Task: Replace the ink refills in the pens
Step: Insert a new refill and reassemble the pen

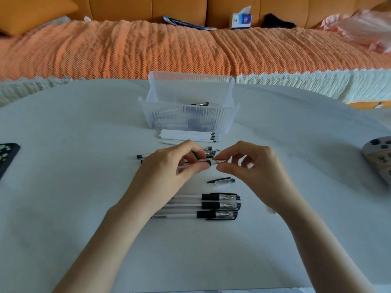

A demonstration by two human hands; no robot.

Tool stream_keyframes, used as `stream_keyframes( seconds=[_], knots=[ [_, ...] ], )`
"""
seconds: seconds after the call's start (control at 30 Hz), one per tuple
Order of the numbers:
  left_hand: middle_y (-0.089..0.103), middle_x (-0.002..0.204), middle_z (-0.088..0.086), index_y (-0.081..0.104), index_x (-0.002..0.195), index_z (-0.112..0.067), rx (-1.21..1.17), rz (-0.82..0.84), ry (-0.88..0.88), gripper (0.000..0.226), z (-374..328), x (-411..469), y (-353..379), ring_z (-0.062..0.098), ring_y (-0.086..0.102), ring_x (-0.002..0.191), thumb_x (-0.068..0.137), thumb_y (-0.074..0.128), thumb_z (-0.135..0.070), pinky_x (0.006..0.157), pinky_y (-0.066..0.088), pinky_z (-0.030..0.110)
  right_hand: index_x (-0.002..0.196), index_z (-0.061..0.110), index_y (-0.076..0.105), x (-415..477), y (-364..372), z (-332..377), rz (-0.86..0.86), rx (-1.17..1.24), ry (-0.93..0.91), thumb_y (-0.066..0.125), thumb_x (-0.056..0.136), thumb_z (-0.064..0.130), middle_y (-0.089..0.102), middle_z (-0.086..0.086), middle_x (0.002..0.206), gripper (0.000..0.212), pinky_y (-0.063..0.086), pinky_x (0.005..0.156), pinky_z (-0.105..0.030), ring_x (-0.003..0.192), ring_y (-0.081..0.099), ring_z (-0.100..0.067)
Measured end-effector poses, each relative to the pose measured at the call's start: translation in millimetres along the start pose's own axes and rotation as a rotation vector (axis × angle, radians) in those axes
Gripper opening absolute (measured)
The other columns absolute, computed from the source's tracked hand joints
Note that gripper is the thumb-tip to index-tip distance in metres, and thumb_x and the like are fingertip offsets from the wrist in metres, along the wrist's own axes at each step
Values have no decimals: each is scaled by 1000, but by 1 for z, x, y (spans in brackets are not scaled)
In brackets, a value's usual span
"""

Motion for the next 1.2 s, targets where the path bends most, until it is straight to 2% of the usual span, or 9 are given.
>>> stream_keyframes(
  seconds=[0.13,0.23,0.3,0.5,0.73,0.9,1.0,1.1,1.2],
  knots=[
    [55,71,-28,60,85,-34,73,1,-8,20,5,0,1,-12,53,74,72,71,-45,62,35,5,91,28,70,0,3,-2,35,-9,5,75,75,25,67,15,80,17,42,58,-11,65,54,-3],
    [59,73,-26,61,85,-33,78,-10,-3,20,4,0,0,-8,56,77,73,70,-45,64,39,8,79,30,70,0,2,-2,27,-31,27,70,80,29,64,24,72,1,39,57,-7,63,52,3],
    [62,76,-23,61,86,-32,74,-18,-3,19,4,0,-1,-5,59,80,74,69,-45,67,44,14,72,30,67,-1,3,-3,28,-52,29,70,81,26,59,30,66,10,38,56,-6,60,51,5],
    [66,72,-20,62,87,-30,53,14,-9,14,5,0,2,-7,61,77,82,64,-43,73,50,27,77,26,70,2,-2,-8,-7,-54,26,74,77,19,61,21,68,8,37,57,-9,61,50,2],
    [66,73,-20,63,87,-29,53,-1,-47,20,12,1,-3,-4,60,79,80,56,-47,68,44,13,77,31,68,3,-11,-16,-53,-118,41,70,80,29,62,23,71,4,37,57,-10,63,50,0],
    [64,75,-18,61,86,-32,65,-24,-70,17,15,0,-5,-2,56,76,81,57,-47,63,38,11,80,30,68,1,13,-20,58,-385,13,65,83,37,58,18,72,8,32,63,-13,74,44,2],
    [64,75,-17,61,87,-30,67,-24,-62,15,14,0,-4,-1,55,77,82,58,-45,63,38,12,82,29,70,1,20,-18,81,-427,-24,64,83,39,56,16,74,12,31,63,-13,76,42,4],
    [64,74,-17,61,87,-29,60,-24,-52,15,13,0,-3,-1,55,74,83,59,-43,63,38,13,82,30,70,2,19,-15,60,-336,-4,65,82,38,58,15,74,9,33,64,-12,74,44,0],
    [64,74,-16,60,87,-28,39,-21,-46,17,12,0,-4,-2,53,68,82,57,-44,61,39,15,81,30,73,3,7,-13,-41,-52,76,69,82,30,63,19,71,4,35,59,-8,63,44,-3]
  ],
)
Point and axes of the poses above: each hand's wrist, its own x-axis towards the middle knuckle, its own y-axis out of the palm, z = x × y, the point moved 9 cm from there along x, towards the middle knuckle
